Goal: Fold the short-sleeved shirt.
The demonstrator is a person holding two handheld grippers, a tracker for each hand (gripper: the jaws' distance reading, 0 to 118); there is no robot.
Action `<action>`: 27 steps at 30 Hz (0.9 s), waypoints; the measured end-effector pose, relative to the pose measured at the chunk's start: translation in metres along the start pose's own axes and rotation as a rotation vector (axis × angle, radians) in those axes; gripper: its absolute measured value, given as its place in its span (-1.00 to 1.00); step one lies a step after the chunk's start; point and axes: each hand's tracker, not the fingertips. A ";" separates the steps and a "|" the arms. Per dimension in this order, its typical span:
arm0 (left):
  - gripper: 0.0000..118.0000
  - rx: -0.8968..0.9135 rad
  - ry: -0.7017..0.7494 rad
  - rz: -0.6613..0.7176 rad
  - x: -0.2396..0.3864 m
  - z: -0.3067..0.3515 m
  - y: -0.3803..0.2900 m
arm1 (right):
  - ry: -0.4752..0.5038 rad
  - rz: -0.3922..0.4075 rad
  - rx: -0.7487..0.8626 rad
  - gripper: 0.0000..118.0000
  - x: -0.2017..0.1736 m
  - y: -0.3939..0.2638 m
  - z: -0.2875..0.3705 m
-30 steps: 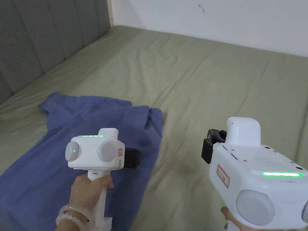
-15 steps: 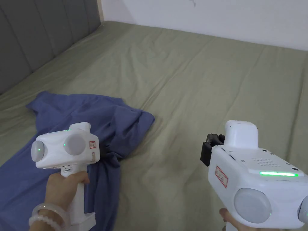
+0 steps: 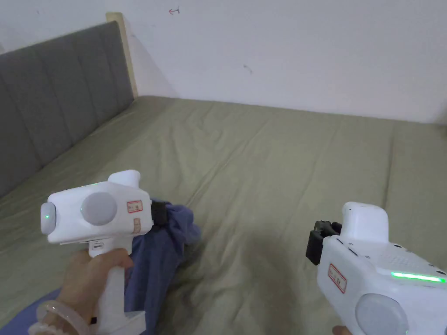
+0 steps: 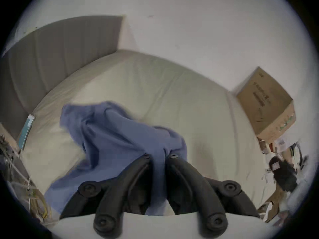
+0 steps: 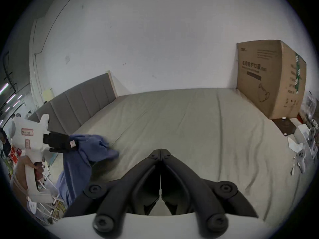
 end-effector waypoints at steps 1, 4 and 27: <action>-0.83 0.006 -0.023 -0.007 0.018 0.004 0.006 | -0.008 -0.008 0.012 -1.00 0.006 0.003 0.008; -0.83 0.032 -0.102 -0.141 0.088 0.011 0.019 | -0.057 -0.025 0.064 -1.00 0.030 0.015 0.036; -0.83 -0.481 -0.406 -0.573 0.354 -0.101 -0.223 | -0.528 -0.240 0.111 -1.00 0.236 -0.023 0.170</action>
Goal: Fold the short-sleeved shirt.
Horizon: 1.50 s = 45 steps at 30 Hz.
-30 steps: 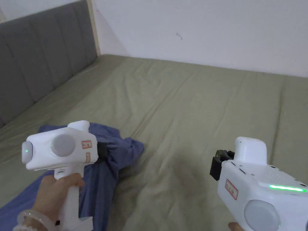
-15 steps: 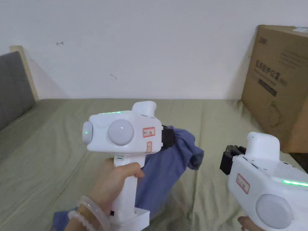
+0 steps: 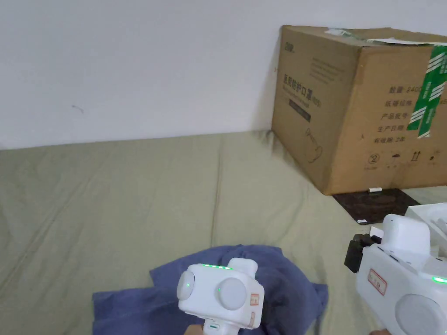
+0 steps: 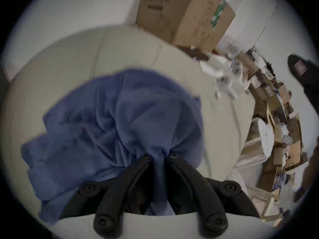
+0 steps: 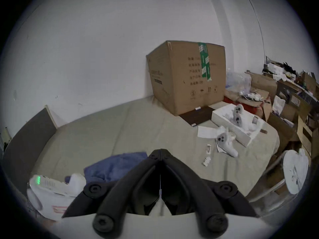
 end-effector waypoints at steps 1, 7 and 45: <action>-0.83 -0.005 0.003 -0.017 -0.001 -0.008 -0.006 | -0.006 0.002 -0.016 -1.00 0.000 -0.004 -0.003; 0.39 -0.024 0.023 -0.031 -0.006 -0.010 -0.014 | 0.011 0.021 -0.071 -1.00 -0.008 -0.022 -0.012; 0.45 0.122 0.320 0.407 -0.187 0.097 -0.188 | 0.264 0.181 -0.209 -1.00 -0.116 -0.060 0.004</action>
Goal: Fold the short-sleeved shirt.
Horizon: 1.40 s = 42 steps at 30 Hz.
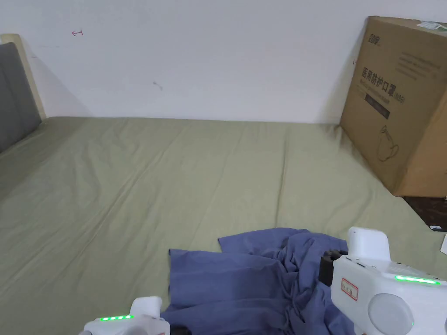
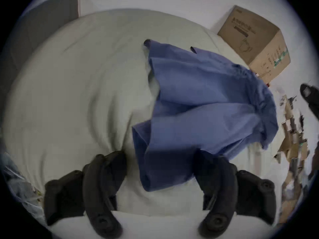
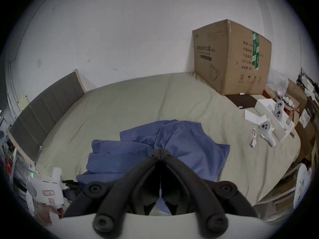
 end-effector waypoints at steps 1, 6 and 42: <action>0.29 -0.020 0.033 -0.027 0.005 0.006 0.002 | 0.003 0.002 -0.006 -1.00 0.001 -0.001 -0.001; -0.91 -0.014 0.006 -0.011 0.004 0.020 0.010 | -0.019 0.018 -0.041 -1.00 0.009 0.007 -0.023; -0.91 0.056 -0.034 -0.011 0.018 0.060 0.034 | 0.091 0.281 -0.467 -0.95 -0.007 0.118 -0.278</action>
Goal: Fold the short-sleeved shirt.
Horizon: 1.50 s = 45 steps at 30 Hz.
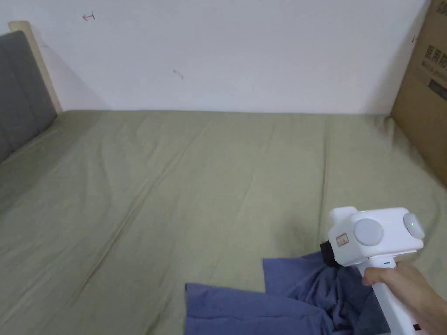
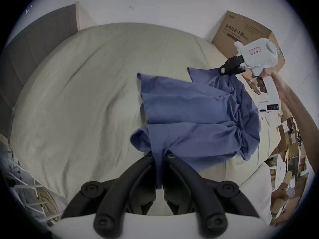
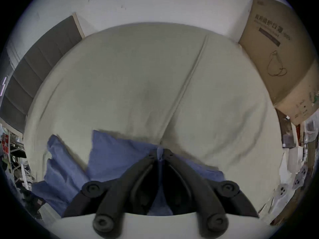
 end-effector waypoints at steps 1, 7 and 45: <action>-0.91 0.005 0.004 -0.014 0.000 0.004 0.006 | -0.009 -0.008 0.027 -0.95 0.003 0.004 0.017; -0.91 0.160 -0.010 -0.034 -0.005 0.047 0.048 | -0.102 -0.050 0.206 -0.95 0.036 0.012 0.122; -0.91 0.647 0.336 0.034 -0.142 0.214 0.321 | -0.324 -0.228 0.530 -0.95 0.072 0.130 0.311</action>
